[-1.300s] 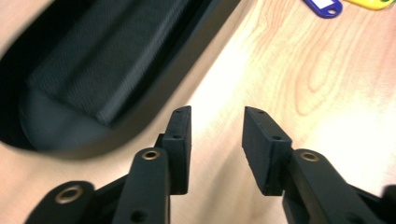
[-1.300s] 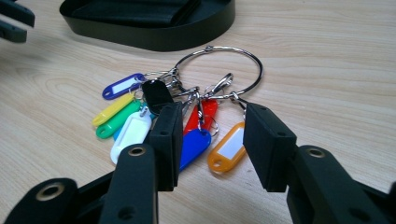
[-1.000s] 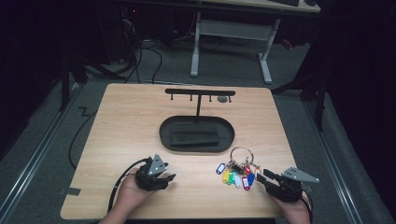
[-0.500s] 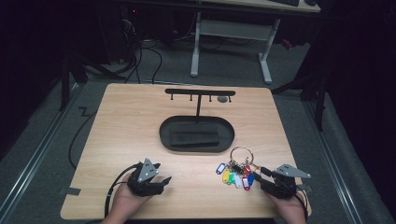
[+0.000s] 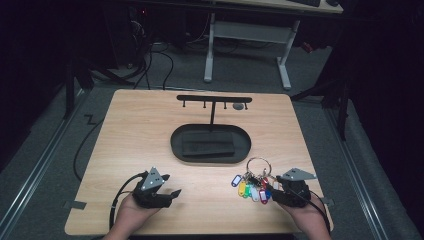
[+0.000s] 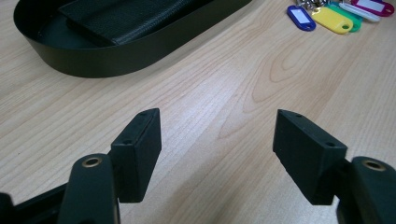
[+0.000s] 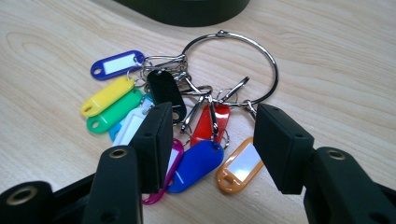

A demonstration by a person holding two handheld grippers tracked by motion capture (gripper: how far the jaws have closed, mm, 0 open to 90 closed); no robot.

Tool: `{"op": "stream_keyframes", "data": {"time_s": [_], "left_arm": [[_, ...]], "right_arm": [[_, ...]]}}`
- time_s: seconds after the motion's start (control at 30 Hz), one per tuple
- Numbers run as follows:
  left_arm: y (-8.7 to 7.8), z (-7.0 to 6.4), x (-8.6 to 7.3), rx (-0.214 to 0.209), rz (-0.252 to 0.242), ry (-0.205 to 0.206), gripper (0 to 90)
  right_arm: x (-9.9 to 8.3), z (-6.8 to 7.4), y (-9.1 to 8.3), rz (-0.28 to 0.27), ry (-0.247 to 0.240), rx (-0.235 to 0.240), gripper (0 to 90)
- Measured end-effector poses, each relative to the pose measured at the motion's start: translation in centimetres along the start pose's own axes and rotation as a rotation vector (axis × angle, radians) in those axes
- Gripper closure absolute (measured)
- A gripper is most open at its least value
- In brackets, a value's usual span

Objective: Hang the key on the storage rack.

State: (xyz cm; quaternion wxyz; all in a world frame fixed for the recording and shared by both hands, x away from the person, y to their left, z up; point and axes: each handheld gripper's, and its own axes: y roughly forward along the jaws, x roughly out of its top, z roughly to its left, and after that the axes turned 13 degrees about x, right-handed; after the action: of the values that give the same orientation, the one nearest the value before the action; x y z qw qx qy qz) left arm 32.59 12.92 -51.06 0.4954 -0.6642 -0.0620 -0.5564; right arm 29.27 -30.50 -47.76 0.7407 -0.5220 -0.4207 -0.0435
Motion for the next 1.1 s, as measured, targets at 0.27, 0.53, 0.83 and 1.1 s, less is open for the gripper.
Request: {"op": "stream_keyframes", "data": {"time_s": [0.27,0.53,0.83,1.1], "left_arm": [[-0.1,0.7,0.4,0.01,0.014,0.001,35.7],[0.0,1.1,0.4,-0.05,-0.008,-0.05,41.2],[-0.1,0.4,0.2,-0.038,0.018,0.008,41.0],[-0.2,0.4,0.0,-0.06,0.026,0.011,41.4]], "right_arm": [[2.4,-0.5,-0.2,0.075,0.076,0.057,47.0],[4.4,-0.7,0.2,0.168,0.065,0.065,47.8],[8.0,-0.3,2.5,0.33,-0.006,0.082,50.1],[9.7,-0.9,6.4,0.453,0.052,0.11,54.3]]}}
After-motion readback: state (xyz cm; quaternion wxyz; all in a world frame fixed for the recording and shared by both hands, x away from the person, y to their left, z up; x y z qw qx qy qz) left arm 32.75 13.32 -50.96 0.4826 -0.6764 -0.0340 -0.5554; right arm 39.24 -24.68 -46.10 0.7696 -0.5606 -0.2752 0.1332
